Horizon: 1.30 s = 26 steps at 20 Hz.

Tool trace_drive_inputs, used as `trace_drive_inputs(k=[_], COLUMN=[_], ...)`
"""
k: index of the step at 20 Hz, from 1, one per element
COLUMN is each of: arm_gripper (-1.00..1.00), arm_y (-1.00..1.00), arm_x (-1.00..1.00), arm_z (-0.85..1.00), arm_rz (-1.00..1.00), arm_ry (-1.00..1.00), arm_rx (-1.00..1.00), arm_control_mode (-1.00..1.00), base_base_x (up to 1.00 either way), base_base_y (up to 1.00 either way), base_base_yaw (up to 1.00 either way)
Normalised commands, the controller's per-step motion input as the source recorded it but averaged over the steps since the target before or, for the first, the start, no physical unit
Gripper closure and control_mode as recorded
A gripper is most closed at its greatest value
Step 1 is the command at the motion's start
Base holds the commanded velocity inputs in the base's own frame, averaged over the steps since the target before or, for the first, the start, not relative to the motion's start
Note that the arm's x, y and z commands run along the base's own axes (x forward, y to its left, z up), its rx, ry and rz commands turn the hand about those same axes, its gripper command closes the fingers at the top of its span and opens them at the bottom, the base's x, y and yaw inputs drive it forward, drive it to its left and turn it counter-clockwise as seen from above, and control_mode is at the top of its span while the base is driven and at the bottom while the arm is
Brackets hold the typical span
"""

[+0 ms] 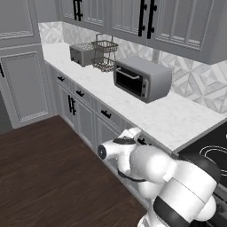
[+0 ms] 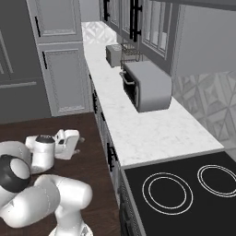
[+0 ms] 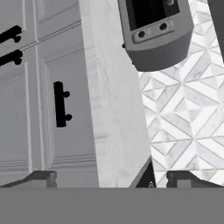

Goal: Take a straw from the drawer in front and place it inside the glass cup on the dining counter.

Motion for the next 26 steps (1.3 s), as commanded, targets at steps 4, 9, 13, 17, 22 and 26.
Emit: trace_drive_inputs(k=[4,9,13,17,22,26], arm_gripper=[-1.00,-1.00,-1.00,-1.00,-1.00,-1.00], arm_y=[0.02,0.00,0.00,0.00,-0.05,-0.27], arm_x=[0.31,0.46,0.41,0.40,0.45,0.52], arm_z=[-0.65,-0.54,-0.42,-0.36,-0.27,-0.16], arm_rz=[-0.17,-0.26,-0.29,-0.27,-0.24,-0.10], arm_ry=[0.00,0.00,0.00,0.00,0.00,0.00], arm_rx=[-0.36,-0.31,-0.24,-0.20,-0.13,-0.02], arm_control_mode=[-1.00,-1.00,-1.00,-1.00,-1.00,-1.00], base_base_x=[0.00,0.00,0.00,0.00,0.00,0.00], base_base_y=[0.00,0.00,0.00,0.00,0.00,0.00], base_base_yaw=[0.00,0.00,0.00,0.00,0.00,0.00])
